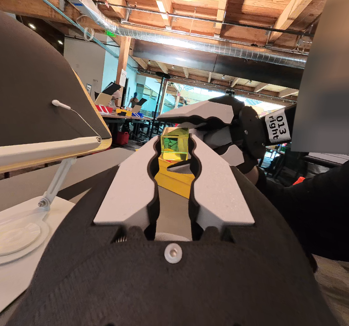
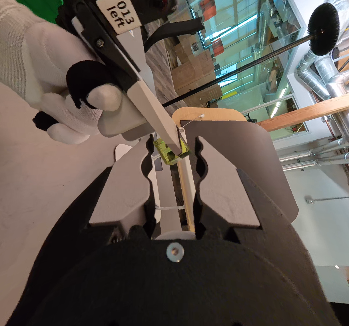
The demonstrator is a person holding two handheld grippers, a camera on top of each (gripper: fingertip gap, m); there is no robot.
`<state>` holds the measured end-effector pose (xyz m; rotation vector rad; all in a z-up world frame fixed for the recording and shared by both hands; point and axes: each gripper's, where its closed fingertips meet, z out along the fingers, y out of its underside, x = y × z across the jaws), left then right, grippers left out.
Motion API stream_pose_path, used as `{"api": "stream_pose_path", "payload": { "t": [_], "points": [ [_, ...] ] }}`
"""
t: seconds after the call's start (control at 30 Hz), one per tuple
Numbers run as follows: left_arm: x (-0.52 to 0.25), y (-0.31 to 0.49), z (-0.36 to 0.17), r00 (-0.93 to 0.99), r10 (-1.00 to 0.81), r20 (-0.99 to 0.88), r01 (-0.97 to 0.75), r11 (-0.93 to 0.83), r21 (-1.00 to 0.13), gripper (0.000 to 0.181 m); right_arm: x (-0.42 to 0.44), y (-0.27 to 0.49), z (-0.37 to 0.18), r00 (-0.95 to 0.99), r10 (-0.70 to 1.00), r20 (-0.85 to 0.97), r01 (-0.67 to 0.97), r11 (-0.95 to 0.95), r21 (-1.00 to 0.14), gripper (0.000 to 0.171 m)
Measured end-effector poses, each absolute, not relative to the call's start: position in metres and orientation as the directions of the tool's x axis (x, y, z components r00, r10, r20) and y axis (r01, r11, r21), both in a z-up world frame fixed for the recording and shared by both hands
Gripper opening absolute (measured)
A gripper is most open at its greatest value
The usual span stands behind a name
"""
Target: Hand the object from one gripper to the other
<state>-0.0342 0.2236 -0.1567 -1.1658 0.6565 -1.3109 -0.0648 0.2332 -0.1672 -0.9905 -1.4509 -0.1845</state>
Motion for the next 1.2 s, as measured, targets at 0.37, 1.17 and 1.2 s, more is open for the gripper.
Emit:
{"api": "stream_pose_path", "payload": {
  "t": [0.37, 1.17, 1.2],
  "points": [
    [-0.038, 0.221, -0.148, 0.272, -0.949, 0.159, 0.404, -0.038, -0.914, 0.026, -0.068, 0.231, -0.161, 0.247, 0.523, 0.816, 0.609, 0.571, -0.550, 0.040],
    [-0.035, 0.212, -0.143, 0.257, -0.960, 0.111, 0.394, 0.000, -0.919, 0.026, -0.068, 0.224, -0.158, 0.256, 0.624, 0.739, 0.540, 0.542, -0.644, 0.042],
    [-0.034, 0.212, -0.144, 0.260, -0.959, 0.109, 0.389, 0.001, -0.921, 0.026, -0.068, 0.224, -0.158, 0.254, 0.621, 0.741, 0.543, 0.543, -0.641, 0.042]
  ]
}}
